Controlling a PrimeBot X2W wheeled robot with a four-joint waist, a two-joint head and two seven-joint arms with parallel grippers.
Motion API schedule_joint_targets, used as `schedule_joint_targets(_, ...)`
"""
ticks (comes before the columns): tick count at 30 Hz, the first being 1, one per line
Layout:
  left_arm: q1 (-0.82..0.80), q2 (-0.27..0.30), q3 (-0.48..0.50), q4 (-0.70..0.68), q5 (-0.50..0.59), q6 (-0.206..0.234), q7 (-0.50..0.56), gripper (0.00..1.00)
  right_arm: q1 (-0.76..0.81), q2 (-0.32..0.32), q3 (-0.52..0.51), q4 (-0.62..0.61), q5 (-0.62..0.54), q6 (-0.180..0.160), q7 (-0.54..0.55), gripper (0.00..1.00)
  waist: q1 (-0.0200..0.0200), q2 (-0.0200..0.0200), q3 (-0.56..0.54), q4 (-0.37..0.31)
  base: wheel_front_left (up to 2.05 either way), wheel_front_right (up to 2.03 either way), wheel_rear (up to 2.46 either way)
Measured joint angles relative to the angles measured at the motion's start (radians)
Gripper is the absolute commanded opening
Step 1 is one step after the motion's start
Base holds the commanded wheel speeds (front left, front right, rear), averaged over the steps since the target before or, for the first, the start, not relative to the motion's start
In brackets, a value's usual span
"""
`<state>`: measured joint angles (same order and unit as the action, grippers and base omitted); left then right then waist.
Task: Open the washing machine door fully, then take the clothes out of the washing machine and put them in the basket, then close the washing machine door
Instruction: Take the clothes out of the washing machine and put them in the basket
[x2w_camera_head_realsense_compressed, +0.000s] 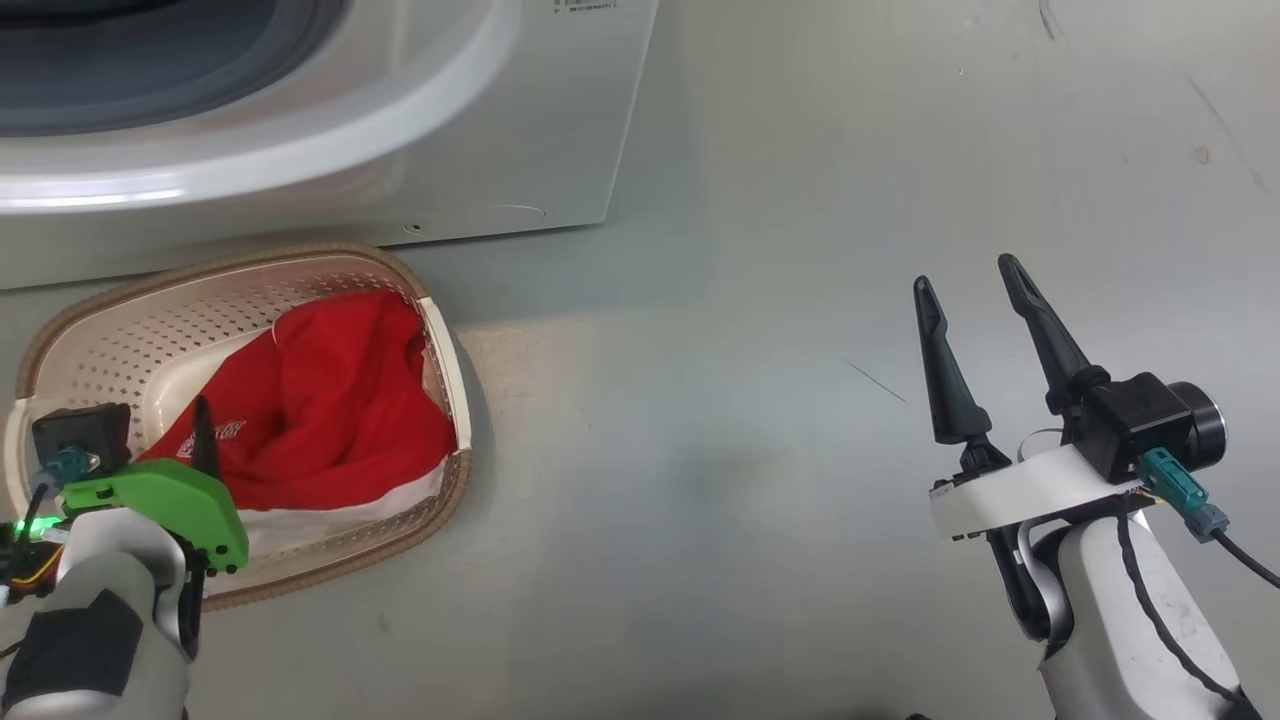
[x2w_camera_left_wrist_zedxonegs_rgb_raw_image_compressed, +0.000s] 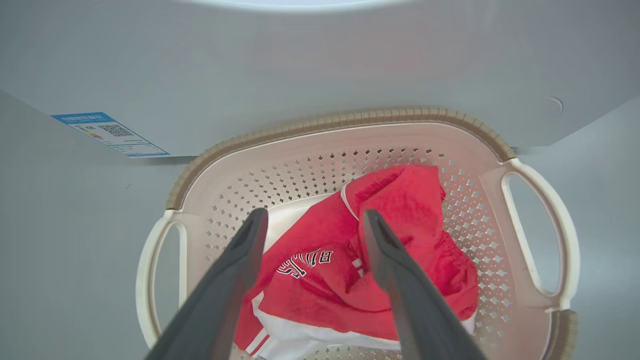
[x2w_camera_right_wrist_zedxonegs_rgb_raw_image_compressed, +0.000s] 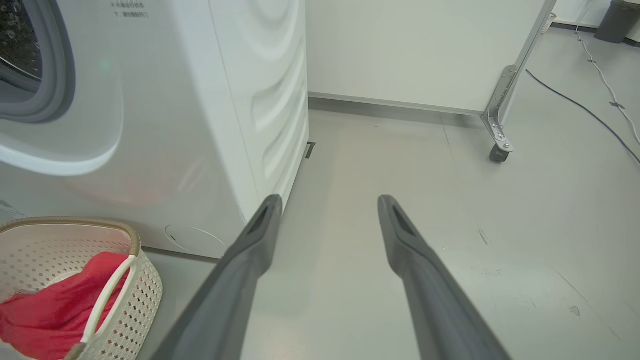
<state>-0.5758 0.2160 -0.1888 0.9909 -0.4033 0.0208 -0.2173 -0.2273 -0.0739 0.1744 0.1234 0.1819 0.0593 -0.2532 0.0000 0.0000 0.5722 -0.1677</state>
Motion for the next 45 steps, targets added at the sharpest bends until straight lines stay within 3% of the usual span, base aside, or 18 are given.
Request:
schedule_joint_targets(16,0.002,-0.026,-0.005,-0.044,0.011,-0.062,-0.034,1.00,0.000,0.003,-0.012,0.048,0.002,0.002,0.000,1.00,0.0000,0.0000,-0.148,0.043,0.00,0.00,0.00)
schedule_joint_targets(26,0.034,-0.035,-0.006,-0.264,0.074,-0.074,-0.034,1.00,0.039,0.008,-0.034,0.062,0.019,0.010,0.000,1.00,0.0000,0.0000,-0.273,0.076,0.00,0.00,0.00)
schedule_joint_targets(45,0.200,-0.079,0.000,-0.535,0.129,-0.086,-0.035,1.00,0.098,0.012,-0.067,0.040,0.029,0.010,0.000,1.00,0.0000,0.0000,-0.423,0.144,0.00,0.00,0.00)
